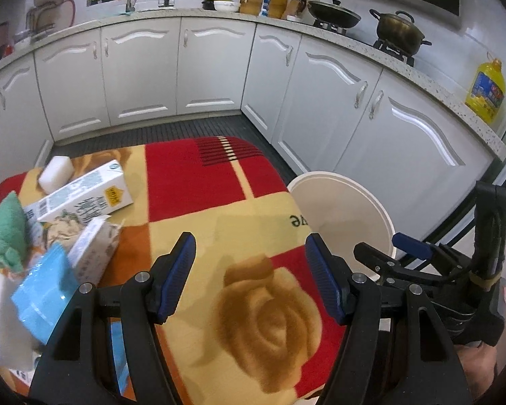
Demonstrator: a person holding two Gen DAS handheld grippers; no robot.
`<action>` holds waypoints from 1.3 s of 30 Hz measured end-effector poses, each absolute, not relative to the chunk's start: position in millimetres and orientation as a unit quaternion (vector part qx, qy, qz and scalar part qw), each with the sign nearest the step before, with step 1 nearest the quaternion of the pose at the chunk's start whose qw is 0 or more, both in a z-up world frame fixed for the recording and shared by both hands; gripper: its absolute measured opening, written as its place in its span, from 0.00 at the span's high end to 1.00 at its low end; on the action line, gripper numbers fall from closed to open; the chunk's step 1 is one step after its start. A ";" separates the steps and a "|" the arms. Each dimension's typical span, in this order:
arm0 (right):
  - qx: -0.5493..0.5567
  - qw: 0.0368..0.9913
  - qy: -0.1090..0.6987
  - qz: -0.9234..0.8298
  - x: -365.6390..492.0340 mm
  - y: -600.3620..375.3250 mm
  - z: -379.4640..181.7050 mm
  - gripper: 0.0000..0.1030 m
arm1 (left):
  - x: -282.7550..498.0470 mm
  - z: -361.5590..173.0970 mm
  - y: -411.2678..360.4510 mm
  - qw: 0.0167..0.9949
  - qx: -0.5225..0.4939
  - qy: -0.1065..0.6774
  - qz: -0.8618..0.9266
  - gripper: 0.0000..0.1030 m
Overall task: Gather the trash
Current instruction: 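Move both tools back from the bin toward the table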
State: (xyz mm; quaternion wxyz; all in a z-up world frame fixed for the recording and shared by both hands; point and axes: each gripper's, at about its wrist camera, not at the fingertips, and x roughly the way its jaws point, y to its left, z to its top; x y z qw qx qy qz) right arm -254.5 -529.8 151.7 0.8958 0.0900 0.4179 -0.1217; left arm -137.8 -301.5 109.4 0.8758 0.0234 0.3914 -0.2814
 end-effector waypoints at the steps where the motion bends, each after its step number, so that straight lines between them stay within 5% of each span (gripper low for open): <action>1: 0.087 0.896 0.417 -0.121 -254.7 -526.5 152.7 0.30 | -139.0 110.4 -298.8 0.877 0.023 0.390 -0.280 0.35; 10: 0.080 0.903 0.409 -0.103 -259.1 -499.5 160.8 0.22 | -148.6 117.9 -270.9 0.887 0.016 0.378 -0.265 0.35; 39: 0.013 0.902 0.430 -0.036 -244.6 -406.9 158.6 0.21 | -162.0 122.3 -189.7 0.902 -0.004 0.373 -0.216 0.35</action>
